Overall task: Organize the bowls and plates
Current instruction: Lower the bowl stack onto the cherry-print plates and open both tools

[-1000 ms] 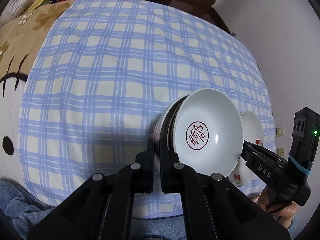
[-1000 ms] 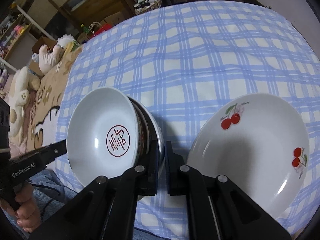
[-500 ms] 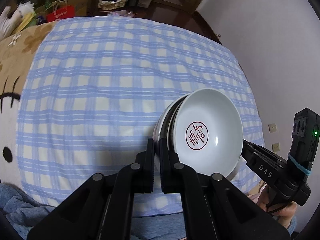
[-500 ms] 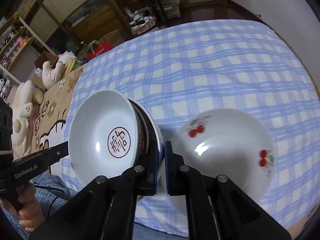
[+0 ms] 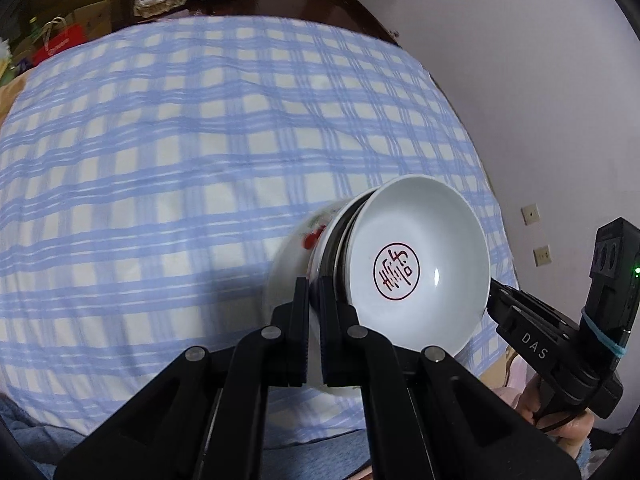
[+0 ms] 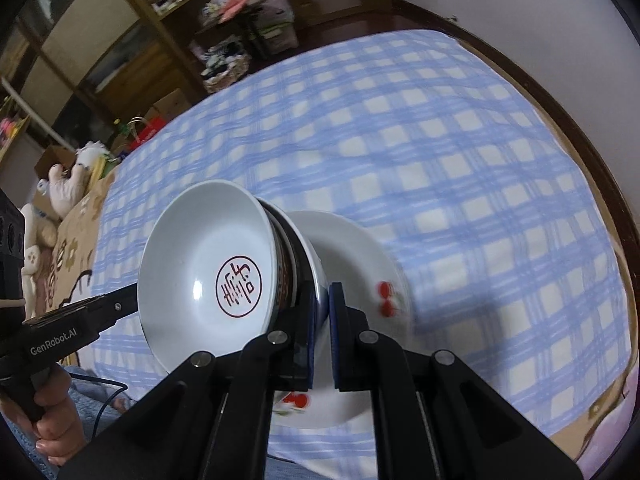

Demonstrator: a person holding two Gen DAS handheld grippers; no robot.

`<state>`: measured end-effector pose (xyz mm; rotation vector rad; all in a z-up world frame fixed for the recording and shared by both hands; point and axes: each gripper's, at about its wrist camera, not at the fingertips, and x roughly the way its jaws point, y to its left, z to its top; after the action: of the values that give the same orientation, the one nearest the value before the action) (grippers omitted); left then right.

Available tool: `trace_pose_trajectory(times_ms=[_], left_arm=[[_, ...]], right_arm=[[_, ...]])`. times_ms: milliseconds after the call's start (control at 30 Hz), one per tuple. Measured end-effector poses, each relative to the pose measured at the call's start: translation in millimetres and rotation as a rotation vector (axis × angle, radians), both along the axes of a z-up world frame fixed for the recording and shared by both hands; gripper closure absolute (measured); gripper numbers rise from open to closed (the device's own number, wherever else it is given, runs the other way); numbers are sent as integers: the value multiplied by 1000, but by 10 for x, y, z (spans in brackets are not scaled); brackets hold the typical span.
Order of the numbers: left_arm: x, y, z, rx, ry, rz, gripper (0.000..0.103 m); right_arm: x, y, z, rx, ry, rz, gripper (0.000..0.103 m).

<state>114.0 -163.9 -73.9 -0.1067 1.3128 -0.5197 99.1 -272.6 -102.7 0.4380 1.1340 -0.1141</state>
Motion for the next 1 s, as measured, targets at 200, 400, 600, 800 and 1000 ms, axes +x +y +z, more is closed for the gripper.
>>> trace_pose_trajectory(times_ms=[200, 400, 600, 800, 1000], left_arm=[[-34, -228, -187, 57, 22, -31, 101], [0, -243, -186, 81, 11, -27, 101], [2, -242, -194, 98, -9, -28, 96], [-51, -149, -166, 117, -18, -4, 85], [-187, -49, 146, 182, -145, -20, 81]], right_arm=[[-120, -195, -216, 37, 28, -38, 94], [-106, -207, -246, 44, 8, -28, 94], [-73, -113, -213, -15, -3, 7, 94], [-194, -117, -54, -41, -45, -24, 92], [-404, -129, 363, -100, -131, -22, 78]])
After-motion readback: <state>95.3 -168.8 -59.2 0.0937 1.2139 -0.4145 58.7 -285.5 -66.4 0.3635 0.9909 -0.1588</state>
